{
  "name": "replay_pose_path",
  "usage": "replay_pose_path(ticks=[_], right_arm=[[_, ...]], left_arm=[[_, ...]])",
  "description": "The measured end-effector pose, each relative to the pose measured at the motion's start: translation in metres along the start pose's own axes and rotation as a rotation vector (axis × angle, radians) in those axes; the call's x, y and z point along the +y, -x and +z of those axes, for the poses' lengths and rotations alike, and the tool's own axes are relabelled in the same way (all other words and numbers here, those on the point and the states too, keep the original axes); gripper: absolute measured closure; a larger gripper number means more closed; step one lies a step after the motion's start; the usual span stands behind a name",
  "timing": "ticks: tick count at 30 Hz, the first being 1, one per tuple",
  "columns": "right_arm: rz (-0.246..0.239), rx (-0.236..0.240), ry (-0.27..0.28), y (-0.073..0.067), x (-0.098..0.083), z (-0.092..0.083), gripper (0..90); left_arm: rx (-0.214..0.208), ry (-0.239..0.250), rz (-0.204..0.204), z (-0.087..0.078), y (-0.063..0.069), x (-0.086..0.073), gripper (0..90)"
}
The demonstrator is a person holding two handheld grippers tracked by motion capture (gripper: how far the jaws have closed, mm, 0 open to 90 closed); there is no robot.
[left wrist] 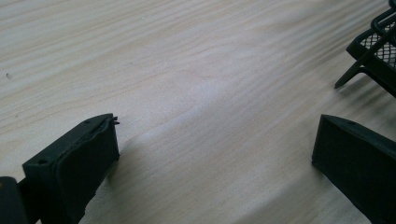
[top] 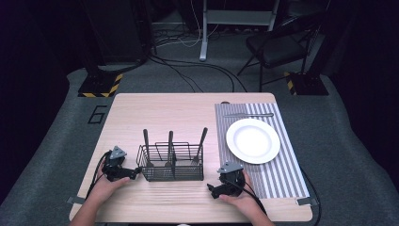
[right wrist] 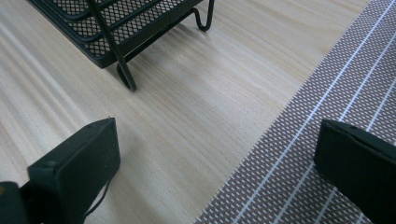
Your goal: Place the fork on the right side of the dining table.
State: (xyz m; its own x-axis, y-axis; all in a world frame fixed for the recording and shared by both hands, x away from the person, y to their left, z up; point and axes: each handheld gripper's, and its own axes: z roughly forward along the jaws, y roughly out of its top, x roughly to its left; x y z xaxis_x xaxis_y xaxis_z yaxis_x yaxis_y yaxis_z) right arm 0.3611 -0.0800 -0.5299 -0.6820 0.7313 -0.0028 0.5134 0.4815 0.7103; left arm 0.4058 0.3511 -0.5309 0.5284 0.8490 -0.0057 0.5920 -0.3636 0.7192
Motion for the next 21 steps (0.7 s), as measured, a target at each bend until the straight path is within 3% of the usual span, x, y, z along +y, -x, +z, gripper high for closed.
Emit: replay_pose_path(ticks=[21], right_arm=[[0.001,-0.002,0.005,0.0002,-0.0001,0.0,0.7]], left_arm=[[-0.013,-0.008,0.013,-0.0019,-0.0015,-0.0009,0.3]])
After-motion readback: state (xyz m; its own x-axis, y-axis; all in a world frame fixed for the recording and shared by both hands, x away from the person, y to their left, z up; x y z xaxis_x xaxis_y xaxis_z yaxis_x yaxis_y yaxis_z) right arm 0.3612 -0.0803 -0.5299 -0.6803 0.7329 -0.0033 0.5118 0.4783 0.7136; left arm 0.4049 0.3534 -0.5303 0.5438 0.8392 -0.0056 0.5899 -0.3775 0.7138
